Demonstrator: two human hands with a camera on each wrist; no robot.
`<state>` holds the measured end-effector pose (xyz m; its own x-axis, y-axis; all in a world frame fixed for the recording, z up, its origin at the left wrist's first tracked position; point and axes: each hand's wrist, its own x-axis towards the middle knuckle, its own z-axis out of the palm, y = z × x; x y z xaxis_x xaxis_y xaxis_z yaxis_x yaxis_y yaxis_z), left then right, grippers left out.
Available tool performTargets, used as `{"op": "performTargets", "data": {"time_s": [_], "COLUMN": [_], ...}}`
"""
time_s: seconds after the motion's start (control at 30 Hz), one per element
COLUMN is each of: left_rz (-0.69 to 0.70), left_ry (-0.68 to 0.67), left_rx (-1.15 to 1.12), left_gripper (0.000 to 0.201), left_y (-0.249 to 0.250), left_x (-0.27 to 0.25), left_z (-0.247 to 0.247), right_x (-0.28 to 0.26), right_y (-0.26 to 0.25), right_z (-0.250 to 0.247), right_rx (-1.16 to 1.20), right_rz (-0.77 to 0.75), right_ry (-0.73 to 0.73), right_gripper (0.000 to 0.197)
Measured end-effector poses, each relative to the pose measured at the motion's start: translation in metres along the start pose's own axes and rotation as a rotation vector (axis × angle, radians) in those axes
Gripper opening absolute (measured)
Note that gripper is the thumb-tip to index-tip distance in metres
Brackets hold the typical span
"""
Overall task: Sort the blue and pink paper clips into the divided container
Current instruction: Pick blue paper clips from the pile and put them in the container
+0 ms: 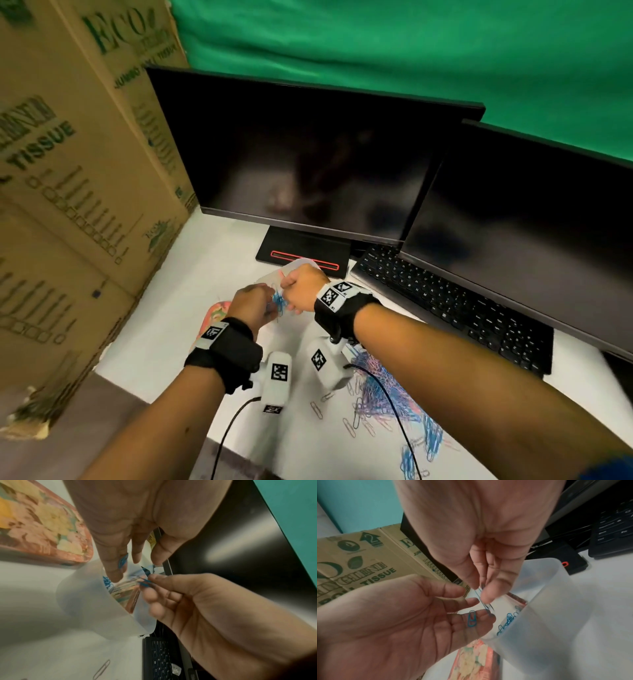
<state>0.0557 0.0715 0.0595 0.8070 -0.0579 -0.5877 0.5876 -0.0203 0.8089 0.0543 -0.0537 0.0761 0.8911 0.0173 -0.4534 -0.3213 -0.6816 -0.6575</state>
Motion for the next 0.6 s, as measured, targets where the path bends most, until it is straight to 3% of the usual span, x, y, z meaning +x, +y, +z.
{"op": "performTargets", "data": {"time_s": [0.13,0.23,0.3,0.4,0.5,0.6], "left_rz": [0.027,0.192,0.319,0.45,0.518,0.542], "left_ry": [0.06,0.07,-0.022,-0.237,-0.443,-0.557], "left_rx": [0.065,0.213,0.31,0.603,0.902,1.213], "left_gripper": [0.03,0.026,0.017,0.015,0.017,0.009], "left_y": [0.0,-0.005,-0.014,-0.034,-0.062,-0.091], "left_x": [0.009,0.007,0.0,-0.016,-0.038,-0.055], "left_z": [0.003,0.007,0.013,0.027,0.049,0.07], "right_x": [-0.001,-0.02,-0.04,-0.084,-0.137,-0.182], "right_y": [0.012,0.036,0.063,0.112,0.16,0.195], "right_z": [-0.005,-0.016,-0.023,-0.03,-0.023,-0.005], "right_rx": [0.017,0.153,0.242,0.076,-0.074,-0.266], "right_rz": [-0.022,0.0,0.029,0.061,0.03,0.038], "right_ry": [0.041,0.098,0.142,0.208,0.168,0.07], "right_gripper": [0.033,0.033,0.025,0.023,0.023,0.017]}}
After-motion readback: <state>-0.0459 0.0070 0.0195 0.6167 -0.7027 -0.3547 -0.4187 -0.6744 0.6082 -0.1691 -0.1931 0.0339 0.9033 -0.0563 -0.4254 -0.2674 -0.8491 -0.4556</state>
